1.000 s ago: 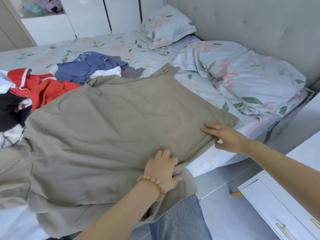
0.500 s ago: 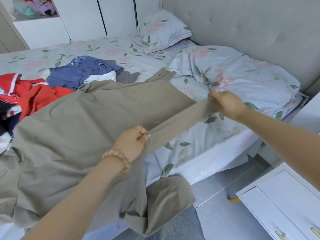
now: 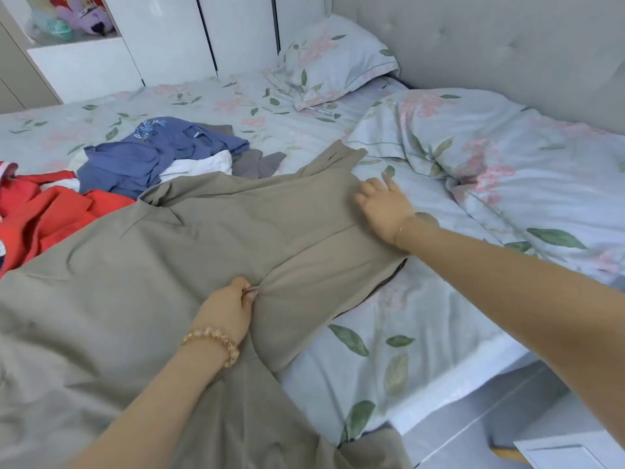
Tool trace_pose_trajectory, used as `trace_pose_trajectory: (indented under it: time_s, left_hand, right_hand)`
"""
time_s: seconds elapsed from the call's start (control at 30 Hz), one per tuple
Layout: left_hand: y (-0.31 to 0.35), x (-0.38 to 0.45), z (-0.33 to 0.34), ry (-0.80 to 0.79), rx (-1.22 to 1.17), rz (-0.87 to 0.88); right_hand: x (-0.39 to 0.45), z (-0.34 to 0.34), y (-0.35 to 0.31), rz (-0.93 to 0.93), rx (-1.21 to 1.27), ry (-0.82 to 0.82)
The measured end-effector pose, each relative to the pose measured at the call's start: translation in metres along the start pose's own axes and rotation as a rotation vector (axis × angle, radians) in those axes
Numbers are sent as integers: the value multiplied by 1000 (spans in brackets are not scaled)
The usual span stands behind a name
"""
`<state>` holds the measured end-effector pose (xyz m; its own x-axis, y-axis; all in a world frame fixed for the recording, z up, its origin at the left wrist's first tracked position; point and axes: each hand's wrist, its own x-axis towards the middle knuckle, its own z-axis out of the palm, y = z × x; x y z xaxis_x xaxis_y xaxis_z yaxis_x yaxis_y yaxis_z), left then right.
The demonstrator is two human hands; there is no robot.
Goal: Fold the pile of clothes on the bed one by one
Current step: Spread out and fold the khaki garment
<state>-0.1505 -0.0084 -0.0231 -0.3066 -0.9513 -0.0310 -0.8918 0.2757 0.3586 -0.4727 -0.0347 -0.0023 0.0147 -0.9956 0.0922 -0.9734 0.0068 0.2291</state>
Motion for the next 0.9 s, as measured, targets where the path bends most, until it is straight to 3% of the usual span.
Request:
trace_pose_trajectory:
  time_s: [0.1, 0.13, 0.2, 0.3, 0.53, 0.67, 0.73, 0.8, 0.9]
  left_hand:
    - [20, -14, 7, 324, 227, 184]
    - [34, -20, 11, 348, 216, 270]
    - [55, -26, 28, 203, 188, 390]
    - [57, -23, 57, -47, 318, 339]
    - [48, -32, 69, -58, 318, 393]
    - [54, -28, 60, -217, 306, 350]
    - [55, -25, 50, -327, 238, 337]
    - [53, -28, 31, -409, -24, 311]
    - [29, -54, -2, -325, -430, 261]
  right_hand:
    - [-32, 10, -40, -177, 325, 163]
    - [-45, 17, -51, -242, 398, 184]
    - [-67, 26, -58, -280, 465, 100]
    - [-82, 41, -38, -187, 442, -95]
    - [-98, 56, 46, -12, 345, -157]
    - [-96, 54, 41, 31, 266, -216]
    - [-95, 44, 30, 58, 114, -236]
    - [-102, 18, 6, 47, 23, -227]
    - [-139, -29, -51, -1, 335, -32]
